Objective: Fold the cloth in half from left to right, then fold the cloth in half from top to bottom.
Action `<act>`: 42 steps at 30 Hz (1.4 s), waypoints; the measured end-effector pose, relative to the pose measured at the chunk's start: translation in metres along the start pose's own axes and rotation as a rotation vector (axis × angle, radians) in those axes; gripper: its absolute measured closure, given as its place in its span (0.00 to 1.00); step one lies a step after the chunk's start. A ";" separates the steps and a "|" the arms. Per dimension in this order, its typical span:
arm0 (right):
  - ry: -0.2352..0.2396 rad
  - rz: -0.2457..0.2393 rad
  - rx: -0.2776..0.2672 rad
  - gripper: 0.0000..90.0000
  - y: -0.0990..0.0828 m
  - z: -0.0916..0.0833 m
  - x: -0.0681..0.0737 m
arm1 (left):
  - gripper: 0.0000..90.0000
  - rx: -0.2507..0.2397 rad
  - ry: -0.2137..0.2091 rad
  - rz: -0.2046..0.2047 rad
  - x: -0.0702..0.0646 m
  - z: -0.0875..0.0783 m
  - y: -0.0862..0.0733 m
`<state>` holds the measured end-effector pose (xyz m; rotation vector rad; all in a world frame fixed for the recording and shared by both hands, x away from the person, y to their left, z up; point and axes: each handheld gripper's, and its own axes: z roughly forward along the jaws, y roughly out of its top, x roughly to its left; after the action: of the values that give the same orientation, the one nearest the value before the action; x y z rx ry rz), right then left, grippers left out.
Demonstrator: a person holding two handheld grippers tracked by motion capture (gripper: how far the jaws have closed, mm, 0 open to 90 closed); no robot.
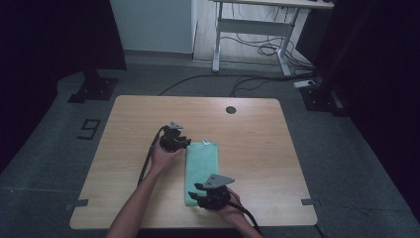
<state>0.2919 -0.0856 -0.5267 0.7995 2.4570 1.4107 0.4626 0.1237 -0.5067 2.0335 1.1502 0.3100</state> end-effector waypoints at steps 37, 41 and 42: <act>-0.217 0.160 0.024 0.55 0.023 0.017 -0.135 | 0.57 0.014 -0.021 -0.024 0.008 -0.003 -0.013; -0.225 0.164 0.031 0.55 0.027 0.020 -0.140 | 0.57 0.014 -0.023 -0.024 0.008 0.001 -0.014; -0.226 0.165 0.029 0.55 0.029 0.020 -0.141 | 0.58 0.017 -0.024 -0.022 0.009 0.002 -0.014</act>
<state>0.4283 -0.1357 -0.5257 1.1240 2.2884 1.2591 0.4599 0.1340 -0.5191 2.0326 1.1627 0.2654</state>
